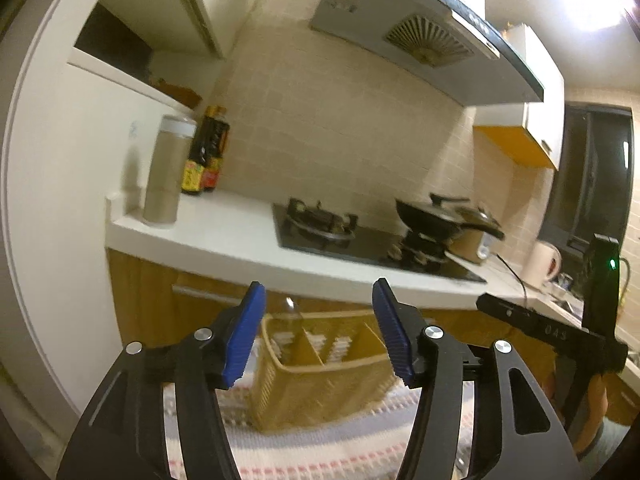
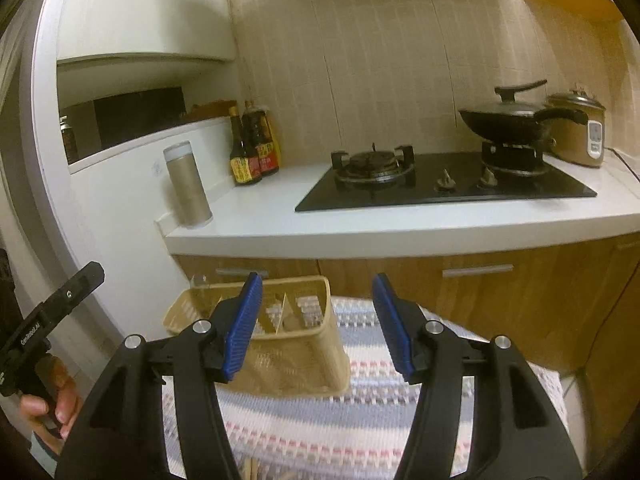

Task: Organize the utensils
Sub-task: 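Move both tools back down to the utensils on the tablecloth, then grasp a dark-handled spoon with the right tool while the left tool grasps a clear spoon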

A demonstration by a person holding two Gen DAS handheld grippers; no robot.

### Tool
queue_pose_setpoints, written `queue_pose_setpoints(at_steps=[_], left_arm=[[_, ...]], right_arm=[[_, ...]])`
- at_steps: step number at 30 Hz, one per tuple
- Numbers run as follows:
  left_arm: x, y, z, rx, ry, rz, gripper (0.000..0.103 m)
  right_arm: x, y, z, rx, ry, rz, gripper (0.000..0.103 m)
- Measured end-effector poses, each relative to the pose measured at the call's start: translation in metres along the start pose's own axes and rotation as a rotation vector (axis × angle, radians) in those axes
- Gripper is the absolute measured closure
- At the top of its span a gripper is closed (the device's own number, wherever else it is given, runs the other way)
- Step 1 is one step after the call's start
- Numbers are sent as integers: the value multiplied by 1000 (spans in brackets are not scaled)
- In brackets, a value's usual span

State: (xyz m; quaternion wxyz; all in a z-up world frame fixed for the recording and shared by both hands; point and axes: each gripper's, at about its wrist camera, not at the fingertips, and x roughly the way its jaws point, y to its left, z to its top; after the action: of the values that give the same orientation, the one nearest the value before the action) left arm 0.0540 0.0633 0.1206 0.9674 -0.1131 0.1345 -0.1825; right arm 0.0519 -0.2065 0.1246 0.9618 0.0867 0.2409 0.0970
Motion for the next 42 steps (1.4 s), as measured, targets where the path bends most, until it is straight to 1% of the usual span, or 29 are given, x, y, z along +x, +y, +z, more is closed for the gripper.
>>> queue_pose_setpoints(at_steps=[2, 4, 6, 8, 9, 10, 11, 12, 13, 16, 18, 19, 23, 27, 30, 32, 33, 35, 37, 40, 42], left_arm=[[-1, -6, -3, 11, 59, -9, 49], [1, -14, -9, 39, 146, -20, 49], [3, -24, -20, 91, 236, -28, 49], [3, -30, -30, 132, 300, -32, 49], [4, -35, -38, 160, 348, -38, 49], [4, -37, -43, 175, 378, -42, 49], [5, -40, -50, 191, 419, -51, 49], [7, -41, -55, 198, 447, -58, 49], [10, -42, -63, 202, 497, -76, 49], [22, -44, -79, 197, 592, -113, 49], [34, -47, -94, 200, 665, -136, 49], [38, -50, -100, 203, 689, -139, 49], [60, -58, -128, 225, 797, -152, 49], [77, -67, -145, 264, 853, -159, 51], [84, -73, -152, 300, 868, -151, 53], [87, -75, -152, 310, 869, -138, 55], [87, -75, -151, 309, 868, -136, 55], [82, -66, -146, 294, 865, -122, 55], [77, -57, -141, 279, 863, -93, 55], [68, -33, -135, 232, 863, -33, 54], [63, -18, -135, 199, 880, -6, 54]], right_arm=[[-5, -5, -2, 14, 70, -8, 49], [-7, -9, -6, 29, 125, -2, 49], [-8, -15, -14, 46, 194, -5, 49], [-7, -22, -24, 61, 267, -11, 49], [-6, -25, -28, 71, 298, -11, 49], [-4, -30, -34, 86, 346, -12, 49], [-3, -34, -38, 98, 376, -12, 49], [0, -38, -44, 114, 413, -8, 49], [3, -42, -49, 130, 448, -5, 49], [12, -55, -70, 177, 568, -12, 49], [16, -60, -83, 194, 626, -19, 49], [18, -63, -91, 204, 662, -25, 49], [22, -67, -112, 187, 745, -78, 49], [26, -72, -129, 166, 805, -135, 49], [29, -76, -140, 153, 841, -161, 51], [31, -79, -148, 156, 862, -166, 58], [32, -79, -151, 157, 871, -166, 60], [34, -80, -157, 157, 893, -166, 62], [37, -80, -163, 154, 910, -171, 62], [39, -77, -163, 129, 909, -177, 62], [40, -75, -163, 118, 909, -179, 62]])
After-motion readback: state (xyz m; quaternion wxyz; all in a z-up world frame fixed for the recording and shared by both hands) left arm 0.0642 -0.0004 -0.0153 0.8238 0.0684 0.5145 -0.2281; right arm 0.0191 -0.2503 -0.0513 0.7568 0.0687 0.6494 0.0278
